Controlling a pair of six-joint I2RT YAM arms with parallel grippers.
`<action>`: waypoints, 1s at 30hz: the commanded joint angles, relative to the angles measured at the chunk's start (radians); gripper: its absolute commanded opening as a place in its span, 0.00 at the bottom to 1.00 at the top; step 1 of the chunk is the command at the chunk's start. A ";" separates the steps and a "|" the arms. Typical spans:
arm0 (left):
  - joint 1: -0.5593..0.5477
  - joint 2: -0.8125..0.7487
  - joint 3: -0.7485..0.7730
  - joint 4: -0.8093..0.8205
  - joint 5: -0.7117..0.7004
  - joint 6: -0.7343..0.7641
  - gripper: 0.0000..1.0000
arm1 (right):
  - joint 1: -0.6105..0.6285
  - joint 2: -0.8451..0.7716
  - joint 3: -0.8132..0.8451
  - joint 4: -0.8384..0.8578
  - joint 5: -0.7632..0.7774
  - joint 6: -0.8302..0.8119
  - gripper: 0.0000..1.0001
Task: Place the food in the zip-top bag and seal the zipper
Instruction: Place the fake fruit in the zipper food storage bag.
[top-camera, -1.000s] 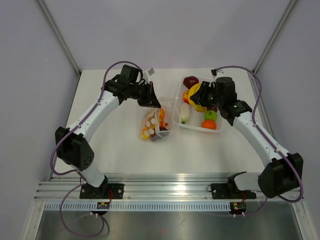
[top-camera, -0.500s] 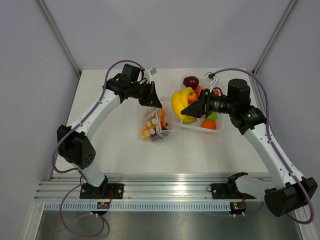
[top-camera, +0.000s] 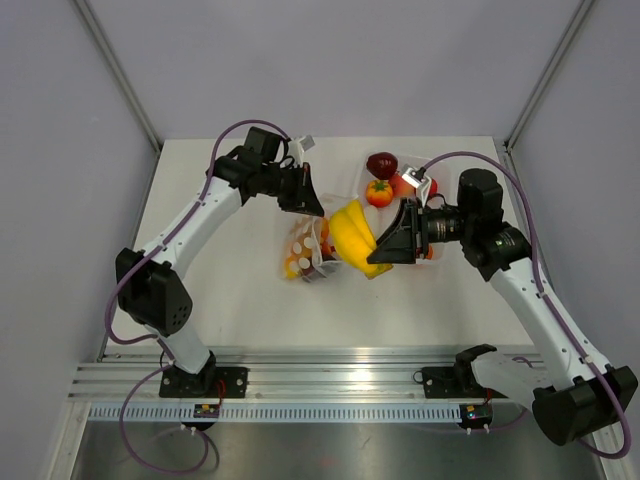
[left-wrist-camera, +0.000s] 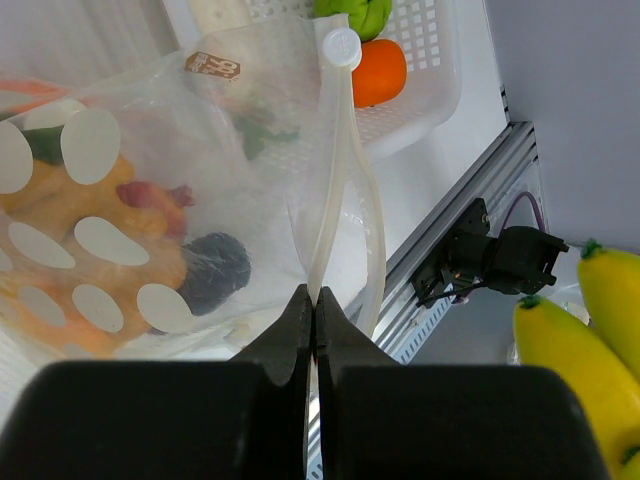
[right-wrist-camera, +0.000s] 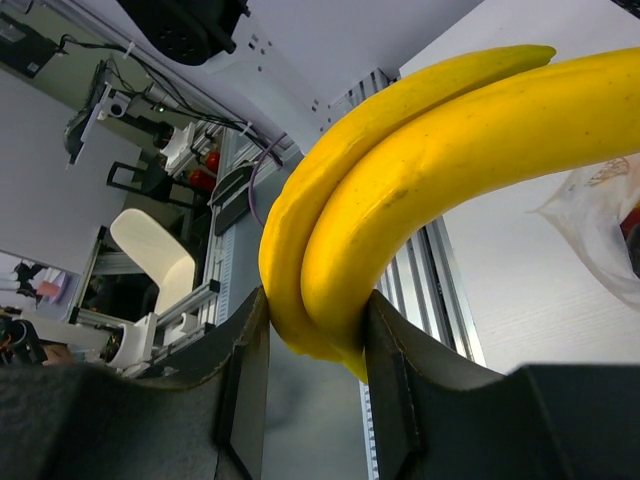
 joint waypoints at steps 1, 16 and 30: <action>0.003 -0.011 0.043 0.014 0.034 0.009 0.00 | -0.001 -0.015 -0.019 0.102 -0.082 0.025 0.00; 0.003 -0.088 0.000 0.037 0.050 0.040 0.00 | 0.001 0.151 -0.007 0.184 -0.039 0.145 0.00; 0.003 -0.085 -0.007 0.045 0.056 0.045 0.00 | 0.001 0.225 -0.030 0.476 -0.068 0.429 0.00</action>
